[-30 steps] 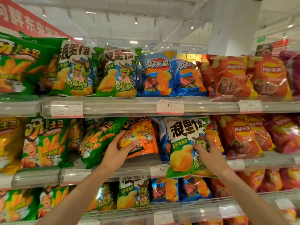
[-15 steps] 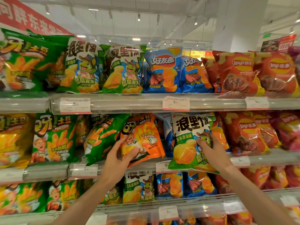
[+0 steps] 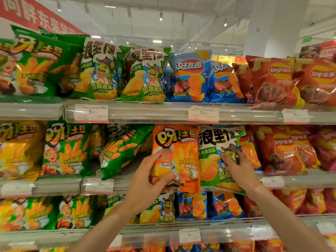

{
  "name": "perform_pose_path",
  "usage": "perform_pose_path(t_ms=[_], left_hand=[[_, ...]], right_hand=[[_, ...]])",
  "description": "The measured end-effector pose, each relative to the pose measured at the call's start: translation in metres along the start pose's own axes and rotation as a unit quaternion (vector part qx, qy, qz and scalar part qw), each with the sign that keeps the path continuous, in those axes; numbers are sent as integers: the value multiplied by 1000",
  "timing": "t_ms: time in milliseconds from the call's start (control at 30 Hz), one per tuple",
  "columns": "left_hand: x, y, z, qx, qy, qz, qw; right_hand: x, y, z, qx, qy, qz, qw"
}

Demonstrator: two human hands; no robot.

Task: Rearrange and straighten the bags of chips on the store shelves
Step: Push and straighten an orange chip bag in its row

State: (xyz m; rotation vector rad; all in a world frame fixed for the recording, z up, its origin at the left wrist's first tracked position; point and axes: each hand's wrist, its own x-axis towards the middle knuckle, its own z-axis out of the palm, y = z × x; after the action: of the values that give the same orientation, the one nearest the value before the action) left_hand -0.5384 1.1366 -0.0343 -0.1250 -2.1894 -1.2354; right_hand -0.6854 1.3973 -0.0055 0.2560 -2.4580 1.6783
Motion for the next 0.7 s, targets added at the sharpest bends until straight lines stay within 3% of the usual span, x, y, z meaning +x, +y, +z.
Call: perform_pose_path(t_ms=[267,700], left_hand=[[2,7,-28,191,-29,120,974],[-32,-17,-123,271,76,65,957]], right_hand=[[-4,-11,8,4,-16,-33,999],[4,-48,90,22,-55,-98,993]])
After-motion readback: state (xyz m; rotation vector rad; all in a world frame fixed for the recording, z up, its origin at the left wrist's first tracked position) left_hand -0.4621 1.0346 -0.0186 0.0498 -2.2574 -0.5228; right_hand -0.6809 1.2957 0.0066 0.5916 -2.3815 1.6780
